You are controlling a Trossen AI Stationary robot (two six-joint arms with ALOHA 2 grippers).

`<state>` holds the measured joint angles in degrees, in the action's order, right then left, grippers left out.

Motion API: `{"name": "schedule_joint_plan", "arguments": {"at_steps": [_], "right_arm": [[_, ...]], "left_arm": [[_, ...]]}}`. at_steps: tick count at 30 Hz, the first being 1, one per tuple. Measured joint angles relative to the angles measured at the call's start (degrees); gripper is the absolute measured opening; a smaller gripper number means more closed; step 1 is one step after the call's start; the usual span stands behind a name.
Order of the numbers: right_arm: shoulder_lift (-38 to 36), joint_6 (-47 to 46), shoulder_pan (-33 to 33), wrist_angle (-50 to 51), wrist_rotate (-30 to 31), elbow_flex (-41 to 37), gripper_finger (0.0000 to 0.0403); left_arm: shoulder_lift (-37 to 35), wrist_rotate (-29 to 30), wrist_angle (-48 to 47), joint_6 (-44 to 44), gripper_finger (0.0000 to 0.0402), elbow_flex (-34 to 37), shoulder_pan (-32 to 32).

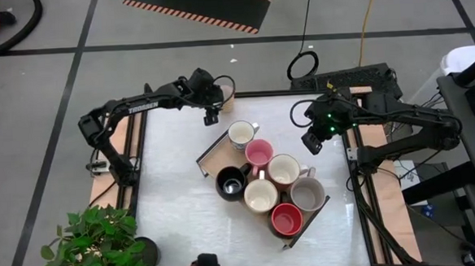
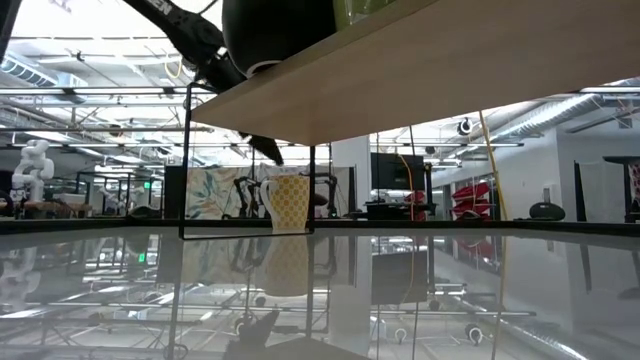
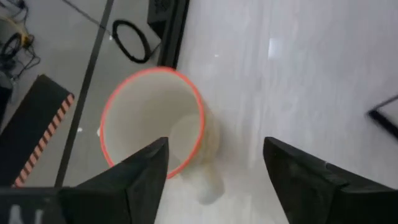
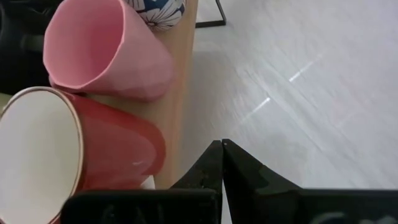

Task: Place coffee mugs
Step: Put the yellow-white mug on the shelf

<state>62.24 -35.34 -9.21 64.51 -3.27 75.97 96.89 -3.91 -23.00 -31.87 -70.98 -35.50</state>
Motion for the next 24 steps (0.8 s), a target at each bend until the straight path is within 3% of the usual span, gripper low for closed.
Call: {"name": "schedule_joint_plan", "arguments": {"at_steps": [6,12,17,24], "right_arm": [[0.0,-0.5,0.0,0.0,0.0,-0.1,0.0],[0.0,-1.7,0.0,0.0,0.0,-0.1,0.0],[0.0,-1.8,0.0,0.0,0.0,-0.1,0.0],[0.0,-3.0,0.0,-0.5,0.0,-0.1,0.0]], "left_arm": [[3.6,1.5,0.7,-3.4,0.0266,0.0,0.3],[5.1,7.2,7.7,-5.1,0.0215,0.0,0.7],[5.4,7.4,10.2,-4.2,0.0177,0.0,0.5],[6.4,6.0,6.8,-4.0,0.0139,0.0,0.5]]}}
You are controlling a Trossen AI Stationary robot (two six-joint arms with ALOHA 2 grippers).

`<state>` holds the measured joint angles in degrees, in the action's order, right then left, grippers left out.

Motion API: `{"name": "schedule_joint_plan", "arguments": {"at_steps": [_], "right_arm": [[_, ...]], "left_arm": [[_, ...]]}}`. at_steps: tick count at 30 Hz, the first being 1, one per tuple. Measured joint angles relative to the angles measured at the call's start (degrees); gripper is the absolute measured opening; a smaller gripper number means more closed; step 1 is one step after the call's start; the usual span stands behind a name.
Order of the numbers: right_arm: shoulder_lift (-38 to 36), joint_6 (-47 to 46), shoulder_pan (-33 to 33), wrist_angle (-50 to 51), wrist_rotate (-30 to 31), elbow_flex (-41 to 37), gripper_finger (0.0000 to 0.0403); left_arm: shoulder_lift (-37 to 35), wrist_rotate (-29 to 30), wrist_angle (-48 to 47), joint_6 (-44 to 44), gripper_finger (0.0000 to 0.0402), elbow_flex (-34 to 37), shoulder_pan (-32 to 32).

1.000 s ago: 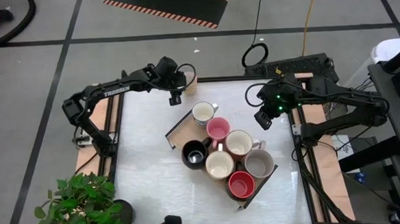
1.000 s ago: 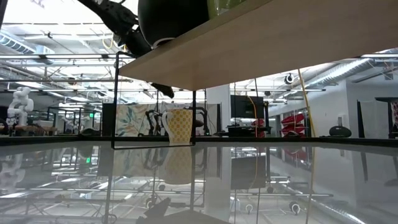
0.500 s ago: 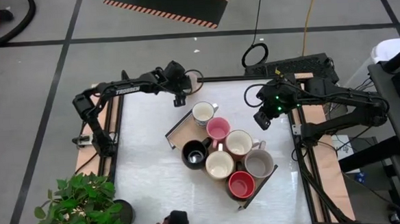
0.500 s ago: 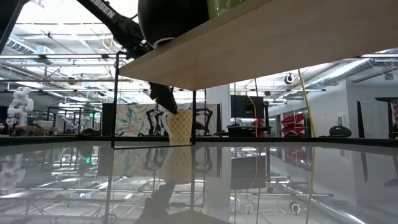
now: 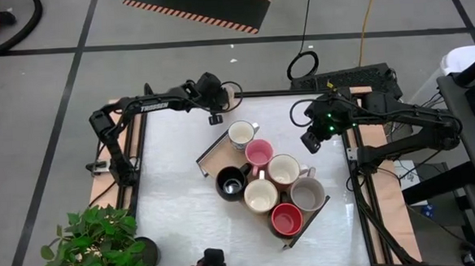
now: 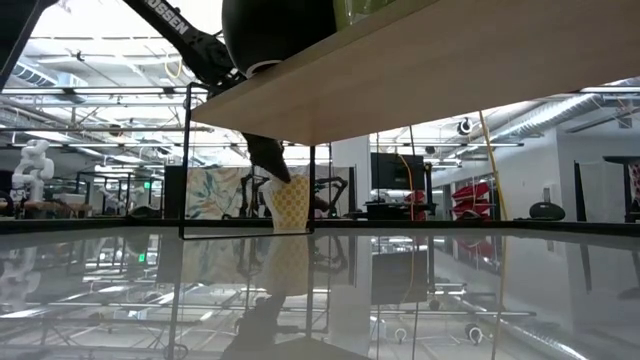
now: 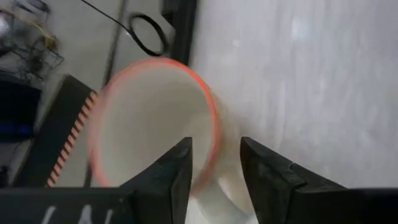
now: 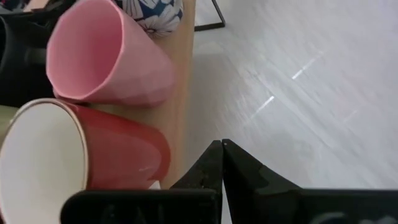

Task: Place coffee mugs
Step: Put the yellow-white mug on the shelf

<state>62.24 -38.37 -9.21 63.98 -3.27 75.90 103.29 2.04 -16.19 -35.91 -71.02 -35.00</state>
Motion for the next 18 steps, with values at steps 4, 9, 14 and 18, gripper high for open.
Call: {"name": "schedule_joint_plan", "arguments": {"at_steps": [4,9,14,18], "right_arm": [[0.0,0.0,0.0,-1.5,0.0,0.0,0.0],[0.0,-1.3,0.0,-4.3,0.0,0.0,0.0],[0.0,-1.5,0.5,-7.2,-0.1,0.0,0.0],[0.0,-1.5,1.8,-8.1,-0.8,0.0,0.0]], "left_arm": [[0.8,-0.4,-0.7,-0.5,0.0136,0.0,0.0],[0.8,-0.6,0.5,-4.4,0.0133,0.0,0.3],[2.0,-3.1,-0.9,-4.9,0.0086,0.0,0.3],[2.2,-3.1,-2.7,-4.7,0.0039,0.2,0.7]]}}
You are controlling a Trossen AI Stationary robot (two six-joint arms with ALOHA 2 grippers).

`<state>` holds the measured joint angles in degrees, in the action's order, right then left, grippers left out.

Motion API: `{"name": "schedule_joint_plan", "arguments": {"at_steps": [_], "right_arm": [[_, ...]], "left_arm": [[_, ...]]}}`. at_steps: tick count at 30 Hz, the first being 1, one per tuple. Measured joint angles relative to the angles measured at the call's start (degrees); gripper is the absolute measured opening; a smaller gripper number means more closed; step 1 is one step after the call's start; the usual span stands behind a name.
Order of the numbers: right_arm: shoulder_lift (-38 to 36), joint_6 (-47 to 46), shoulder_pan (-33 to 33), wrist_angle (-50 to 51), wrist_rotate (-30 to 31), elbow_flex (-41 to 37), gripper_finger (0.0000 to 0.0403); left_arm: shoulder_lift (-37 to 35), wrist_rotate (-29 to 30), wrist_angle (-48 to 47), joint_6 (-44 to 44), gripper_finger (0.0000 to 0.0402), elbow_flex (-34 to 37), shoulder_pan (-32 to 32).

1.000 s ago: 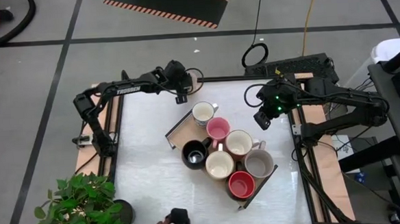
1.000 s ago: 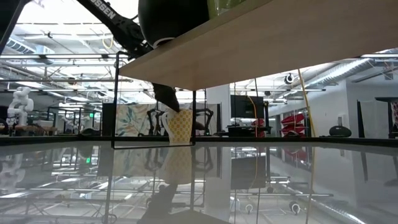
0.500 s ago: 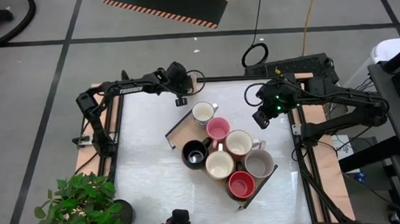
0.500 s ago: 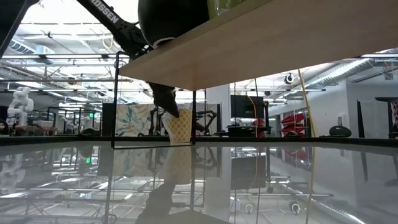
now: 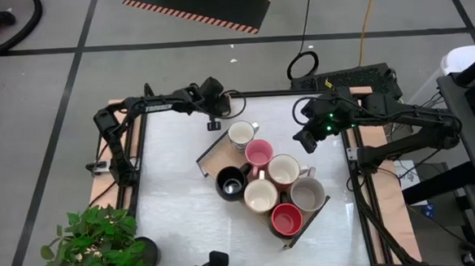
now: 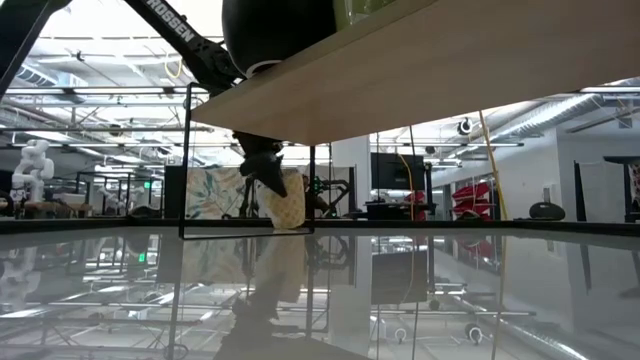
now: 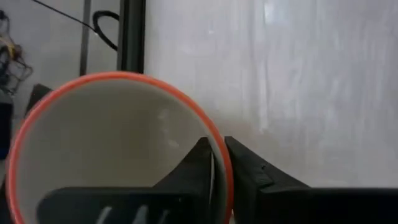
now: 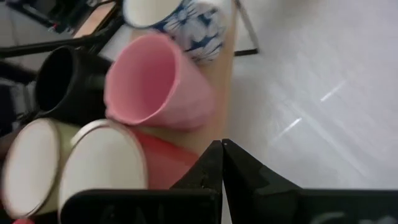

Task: Place coffee mugs
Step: Put the yellow-white mug on the shelf

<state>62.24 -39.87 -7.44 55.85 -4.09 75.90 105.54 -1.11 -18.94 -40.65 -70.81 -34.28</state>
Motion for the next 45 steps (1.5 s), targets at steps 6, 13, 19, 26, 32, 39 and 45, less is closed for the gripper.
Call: {"name": "schedule_joint_plan", "arguments": {"at_steps": [6,13,19,26,32,39,45], "right_arm": [[0.0,-0.7,2.0,-0.3,-0.7,0.0,0.0],[0.0,-1.5,4.1,-0.4,1.1,0.0,0.0],[0.0,-1.0,4.6,-1.5,4.3,-1.1,0.0],[0.1,0.4,4.6,-5.1,4.0,-4.6,0.0],[0.0,0.2,4.6,-8.9,4.0,-5.8,0.0],[0.0,1.6,4.6,-12.4,4.0,-5.8,0.0],[-0.1,2.0,4.6,-12.3,4.1,-5.8,0.0]], "left_arm": [[-1.3,4.6,0.7,-1.6,0.0025,0.0,1.1],[-10.2,9.3,-2.4,5.1,0.0025,-1.6,3.8],[-17.4,14.7,-12.3,11.2,0.0025,-4.8,7.2],[-21.7,15.1,-23.2,19.6,0.0025,-10.9,12.8],[-21.9,17.4,-31.8,25.8,0.0025,-18.4,20.5],[-21.9,18.9,-40.6,33.2,0.0025,-25.8,28.7],[-21.9,20.9,-51.8,43.5,0.0025,-30.7,33.0]]}}
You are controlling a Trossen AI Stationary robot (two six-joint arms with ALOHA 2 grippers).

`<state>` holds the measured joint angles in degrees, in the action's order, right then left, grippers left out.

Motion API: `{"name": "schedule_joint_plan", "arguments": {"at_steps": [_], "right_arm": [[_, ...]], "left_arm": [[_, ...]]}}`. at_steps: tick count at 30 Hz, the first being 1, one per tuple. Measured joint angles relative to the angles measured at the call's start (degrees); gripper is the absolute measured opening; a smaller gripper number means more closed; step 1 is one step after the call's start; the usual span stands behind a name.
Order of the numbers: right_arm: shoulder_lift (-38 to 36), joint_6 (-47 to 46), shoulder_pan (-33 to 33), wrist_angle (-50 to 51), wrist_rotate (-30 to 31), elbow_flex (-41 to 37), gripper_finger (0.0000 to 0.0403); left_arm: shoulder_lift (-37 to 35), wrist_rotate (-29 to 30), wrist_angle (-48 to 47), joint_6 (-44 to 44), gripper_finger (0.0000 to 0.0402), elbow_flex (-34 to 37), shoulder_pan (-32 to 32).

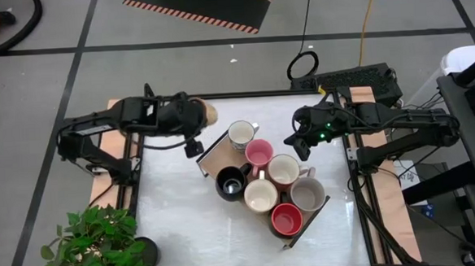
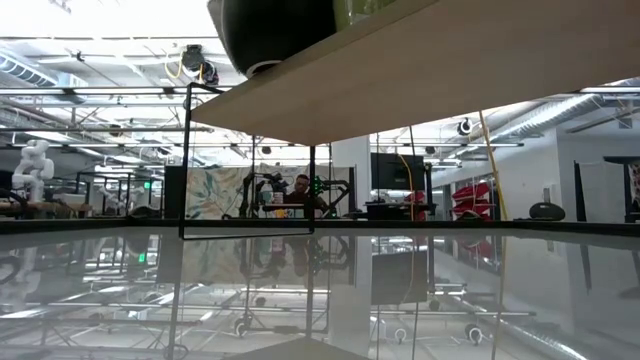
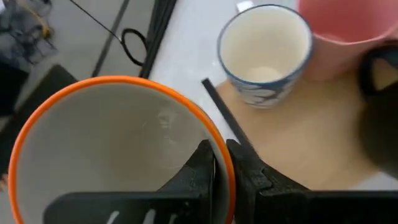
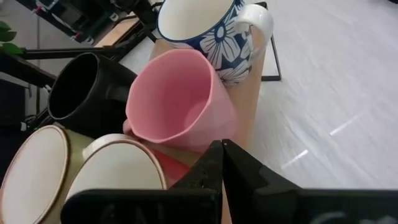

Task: Place coffee mugs
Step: Put the yellow-white mug on the shelf

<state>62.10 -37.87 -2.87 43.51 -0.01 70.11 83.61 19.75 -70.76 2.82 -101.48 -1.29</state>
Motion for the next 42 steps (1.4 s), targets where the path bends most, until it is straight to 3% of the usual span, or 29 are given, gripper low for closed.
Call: {"name": "schedule_joint_plan", "arguments": {"at_steps": [9,20,29,42], "right_arm": [[-0.4,2.4,-0.1,0.0,2.9,0.0,0.0],[-2.3,3.2,-0.1,-1.2,0.9,0.0,0.0],[-2.8,2.2,-0.5,-3.6,1.4,0.0,0.0],[-2.8,2.6,-0.4,-5.2,1.4,0.0,0.0]], "left_arm": [[0.1,-5.3,-3.1,15.8,0.0025,-1.2,6.7],[2.2,-10.5,-2.4,29.3,0.0025,-1.1,13.9],[6.0,-10.0,-3.4,24.4,0.0025,-1.2,14.5],[13.0,-9.6,-4.2,9.2,0.0046,-1.2,14.2]]}}
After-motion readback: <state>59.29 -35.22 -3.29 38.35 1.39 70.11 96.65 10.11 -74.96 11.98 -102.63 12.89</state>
